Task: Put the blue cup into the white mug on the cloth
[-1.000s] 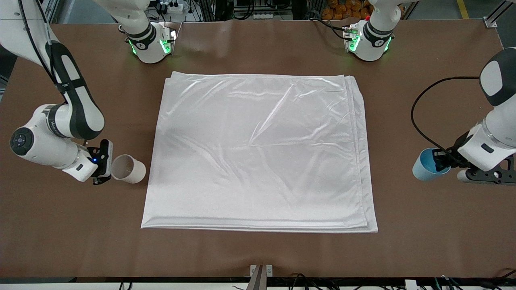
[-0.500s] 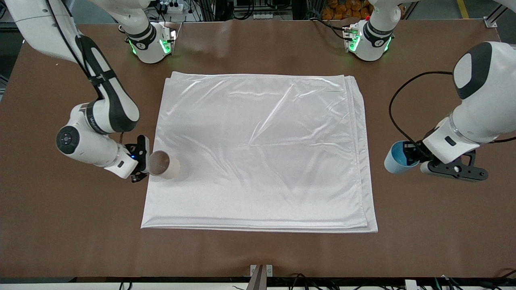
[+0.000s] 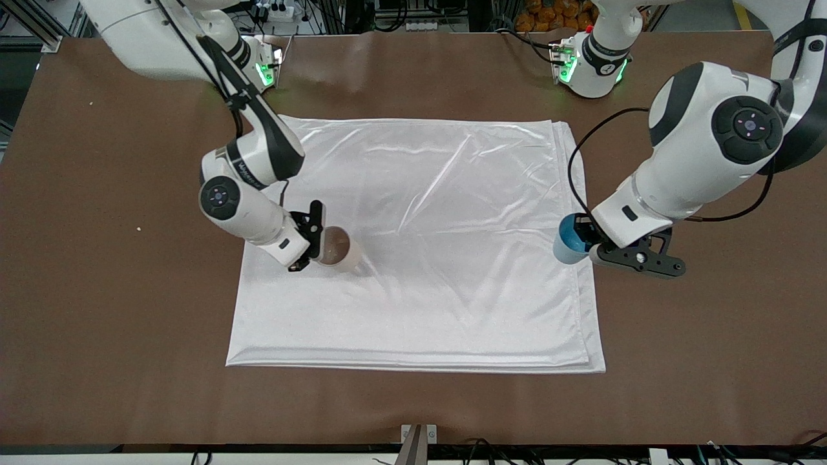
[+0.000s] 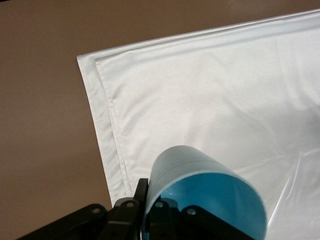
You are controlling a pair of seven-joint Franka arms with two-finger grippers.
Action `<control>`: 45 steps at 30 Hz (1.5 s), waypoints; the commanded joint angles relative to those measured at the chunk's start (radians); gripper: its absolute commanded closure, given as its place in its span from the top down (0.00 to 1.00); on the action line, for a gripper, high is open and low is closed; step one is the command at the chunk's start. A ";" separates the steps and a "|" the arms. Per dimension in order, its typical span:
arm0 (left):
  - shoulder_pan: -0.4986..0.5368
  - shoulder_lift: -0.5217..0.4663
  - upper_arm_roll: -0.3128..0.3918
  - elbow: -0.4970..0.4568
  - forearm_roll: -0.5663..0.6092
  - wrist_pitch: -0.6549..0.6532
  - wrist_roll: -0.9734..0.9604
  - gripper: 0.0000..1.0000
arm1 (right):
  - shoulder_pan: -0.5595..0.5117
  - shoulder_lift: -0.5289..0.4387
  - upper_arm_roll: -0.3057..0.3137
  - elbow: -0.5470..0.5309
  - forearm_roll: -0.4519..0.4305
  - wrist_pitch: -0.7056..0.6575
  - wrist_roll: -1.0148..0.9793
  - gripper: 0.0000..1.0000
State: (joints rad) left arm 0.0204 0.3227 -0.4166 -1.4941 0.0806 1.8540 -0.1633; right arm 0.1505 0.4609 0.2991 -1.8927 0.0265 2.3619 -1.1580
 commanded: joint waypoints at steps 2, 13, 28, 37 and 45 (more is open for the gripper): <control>-0.023 0.012 -0.001 0.012 -0.007 -0.013 -0.042 0.00 | 0.081 0.024 -0.012 0.033 -0.127 -0.001 0.208 0.00; -0.066 0.026 -0.001 0.014 -0.015 -0.012 -0.114 0.00 | 0.205 0.123 -0.012 0.116 -0.197 0.013 0.428 0.00; -0.066 0.038 -0.001 0.014 -0.009 -0.012 -0.111 0.00 | 0.277 0.200 -0.029 0.170 -0.260 0.017 0.554 0.04; -0.066 0.050 0.001 0.014 -0.009 -0.009 -0.102 0.00 | 0.285 0.208 -0.031 0.170 -0.261 0.036 0.555 0.38; -0.085 0.047 -0.001 0.017 -0.015 -0.009 -0.120 0.00 | 0.285 0.200 -0.031 0.173 -0.267 0.034 0.555 0.61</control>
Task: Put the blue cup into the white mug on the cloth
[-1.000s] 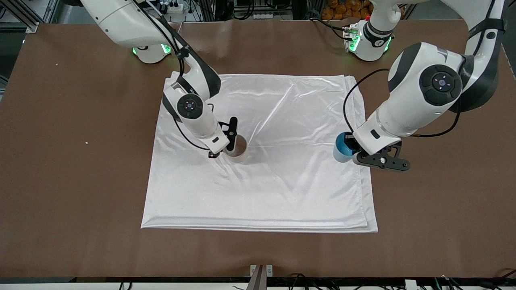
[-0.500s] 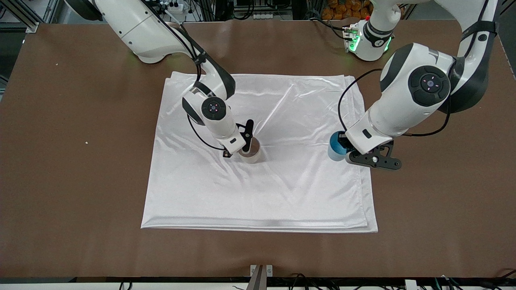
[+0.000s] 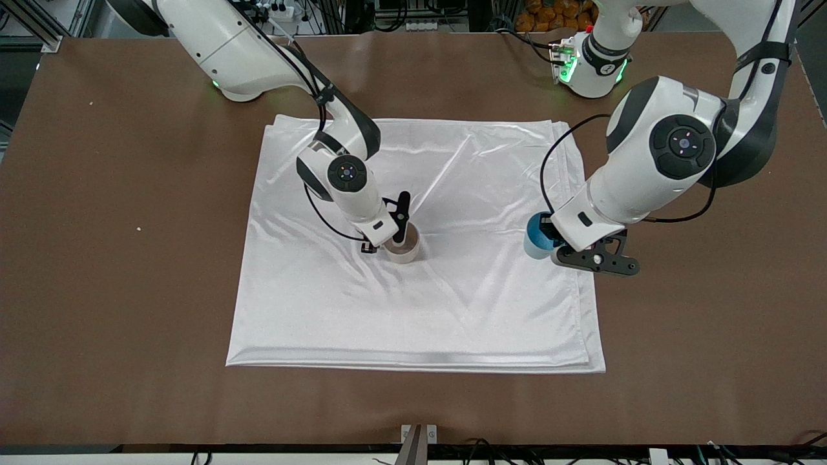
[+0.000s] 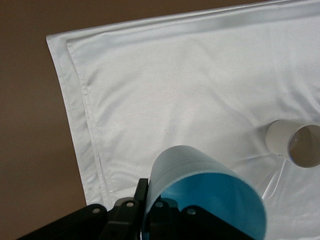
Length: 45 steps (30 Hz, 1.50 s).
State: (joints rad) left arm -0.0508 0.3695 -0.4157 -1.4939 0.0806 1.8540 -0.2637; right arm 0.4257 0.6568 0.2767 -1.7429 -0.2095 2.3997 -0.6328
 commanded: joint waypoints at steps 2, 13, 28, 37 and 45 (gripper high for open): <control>-0.015 0.000 -0.003 0.015 -0.016 -0.009 -0.029 0.00 | 0.004 0.000 -0.010 0.029 -0.031 -0.008 0.030 0.71; -0.138 0.041 -0.002 0.067 -0.016 -0.001 -0.232 0.00 | -0.042 -0.075 -0.008 0.034 -0.024 -0.089 0.033 1.00; -0.256 0.132 0.003 0.069 -0.015 0.152 -0.397 0.00 | -0.140 -0.339 -0.001 0.028 0.025 -0.395 0.016 1.00; -0.331 0.172 0.011 0.070 -0.005 0.241 -0.517 0.00 | -0.274 -0.509 -0.001 0.023 0.131 -0.537 -0.082 1.00; -0.426 0.227 0.074 0.070 0.010 0.296 -0.537 0.00 | -0.352 -0.628 -0.008 0.025 0.163 -0.636 -0.093 1.00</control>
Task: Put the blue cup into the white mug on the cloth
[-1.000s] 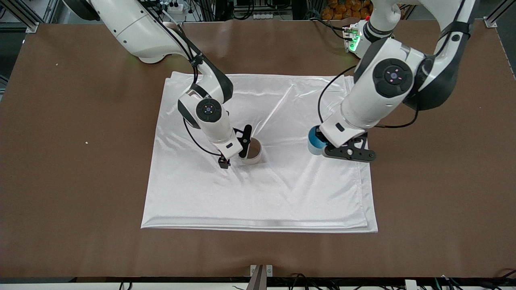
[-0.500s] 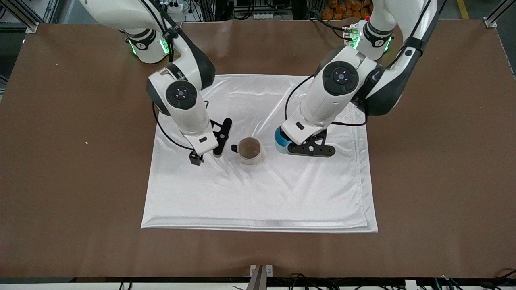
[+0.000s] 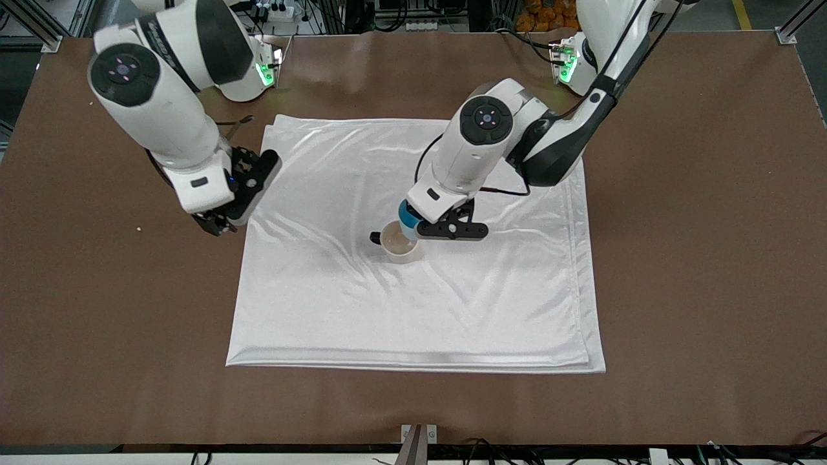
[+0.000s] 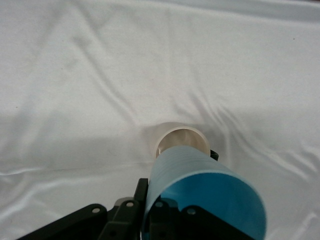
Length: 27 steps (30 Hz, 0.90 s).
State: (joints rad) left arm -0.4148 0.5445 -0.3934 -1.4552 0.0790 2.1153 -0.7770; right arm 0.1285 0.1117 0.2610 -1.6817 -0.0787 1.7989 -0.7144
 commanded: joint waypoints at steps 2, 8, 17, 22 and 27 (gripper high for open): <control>-0.088 0.069 0.070 0.032 0.012 0.061 -0.041 0.00 | -0.070 -0.107 0.006 -0.038 0.040 -0.047 -0.011 1.00; -0.160 0.107 0.126 0.032 0.016 0.091 -0.067 0.00 | -0.145 -0.150 0.004 -0.038 0.054 -0.082 -0.008 1.00; -0.177 0.149 0.136 0.030 0.022 0.140 -0.067 0.00 | -0.228 -0.202 -0.017 -0.052 0.054 -0.115 0.021 1.00; -0.177 0.163 0.143 0.030 0.028 0.164 -0.061 0.00 | -0.268 -0.211 -0.019 -0.052 0.054 -0.130 0.101 1.00; -0.177 0.181 0.148 0.032 0.028 0.184 -0.059 0.00 | -0.293 -0.211 -0.019 -0.050 0.054 -0.144 0.180 1.00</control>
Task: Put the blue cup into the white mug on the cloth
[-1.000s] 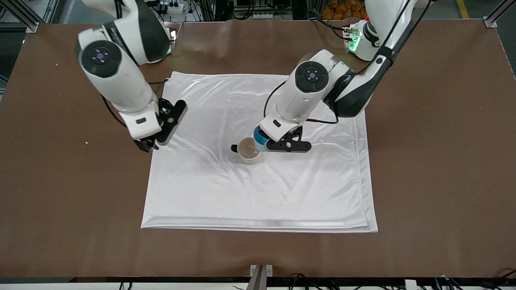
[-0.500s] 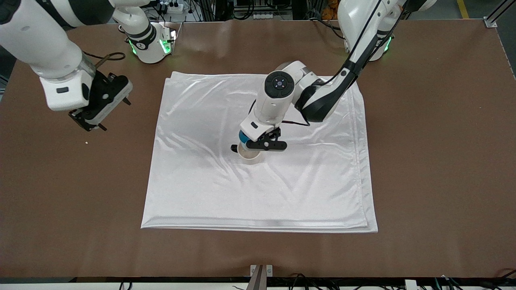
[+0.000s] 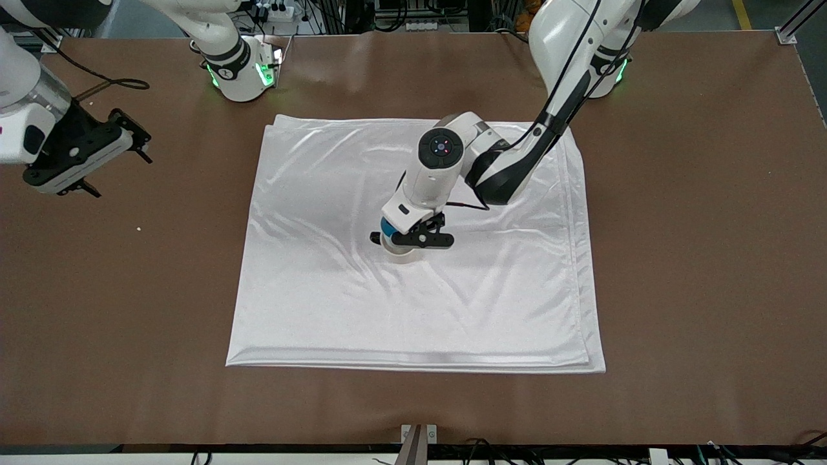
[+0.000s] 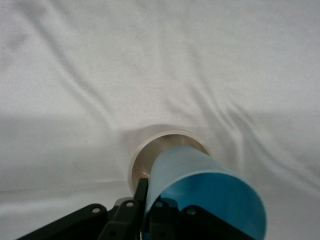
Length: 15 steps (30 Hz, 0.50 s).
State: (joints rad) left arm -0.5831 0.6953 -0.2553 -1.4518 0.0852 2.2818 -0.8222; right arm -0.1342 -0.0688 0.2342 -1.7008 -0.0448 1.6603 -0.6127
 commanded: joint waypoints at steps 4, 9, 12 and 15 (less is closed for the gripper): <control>-0.011 0.033 0.011 0.028 0.022 0.028 -0.021 0.00 | -0.031 -0.029 0.008 -0.031 0.020 -0.004 0.163 1.00; -0.008 0.038 0.013 0.028 0.021 0.028 -0.011 0.19 | -0.028 -0.028 0.013 -0.028 0.017 -0.008 0.379 1.00; -0.009 0.041 0.013 0.028 0.021 0.031 -0.024 0.84 | -0.025 -0.023 0.016 -0.022 0.016 -0.020 0.471 1.00; -0.007 0.035 0.013 0.028 0.022 0.031 -0.021 1.00 | -0.028 -0.014 0.016 -0.004 0.016 -0.022 0.510 1.00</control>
State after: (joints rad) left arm -0.5831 0.7203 -0.2481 -1.4499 0.0853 2.3077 -0.8222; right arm -0.1518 -0.0697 0.2420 -1.7079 -0.0438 1.6504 -0.2032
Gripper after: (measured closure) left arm 0.863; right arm 0.000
